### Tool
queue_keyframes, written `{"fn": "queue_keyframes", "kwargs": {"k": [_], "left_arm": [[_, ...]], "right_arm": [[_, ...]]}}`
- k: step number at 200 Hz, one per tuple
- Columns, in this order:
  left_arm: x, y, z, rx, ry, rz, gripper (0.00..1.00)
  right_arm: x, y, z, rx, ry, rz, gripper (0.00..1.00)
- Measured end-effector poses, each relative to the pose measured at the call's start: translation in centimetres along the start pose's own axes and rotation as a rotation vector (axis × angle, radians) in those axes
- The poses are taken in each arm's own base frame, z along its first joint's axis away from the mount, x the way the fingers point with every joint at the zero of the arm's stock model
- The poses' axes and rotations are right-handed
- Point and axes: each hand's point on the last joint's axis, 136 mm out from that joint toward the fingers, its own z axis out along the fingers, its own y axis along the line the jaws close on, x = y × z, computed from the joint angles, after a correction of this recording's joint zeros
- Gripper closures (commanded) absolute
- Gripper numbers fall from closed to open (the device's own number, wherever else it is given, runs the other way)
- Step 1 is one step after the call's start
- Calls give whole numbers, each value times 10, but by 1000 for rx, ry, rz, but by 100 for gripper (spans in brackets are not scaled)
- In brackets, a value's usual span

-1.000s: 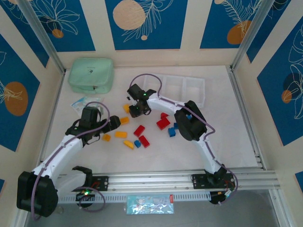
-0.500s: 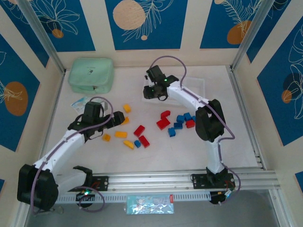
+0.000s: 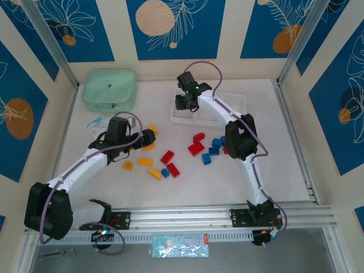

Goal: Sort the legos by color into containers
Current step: Place the lego in the container, then pick up the lego from the center of the table.

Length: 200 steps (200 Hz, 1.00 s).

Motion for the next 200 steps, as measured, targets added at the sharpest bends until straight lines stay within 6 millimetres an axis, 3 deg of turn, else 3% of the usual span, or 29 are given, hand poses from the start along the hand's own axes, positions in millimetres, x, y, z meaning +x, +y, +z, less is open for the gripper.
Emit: {"fn": "queue_keyframes", "kwargs": {"k": [51,91,148,200], "left_arm": [[-4,-3,-1,7,-9,3,0],[-4,-3,-3,6,-9,4,0],[-5,-5,-23,9,-60,11,0],[15,20,-37,-80,-55,-16,0]], "right_arm": [[-1,-4,-3,27,1,-31,45],[9,7,-8,34,12,-64,40],[47,75,-49,-48,19,-167,34],[84,134,-53,-160,65,-218,29]]}}
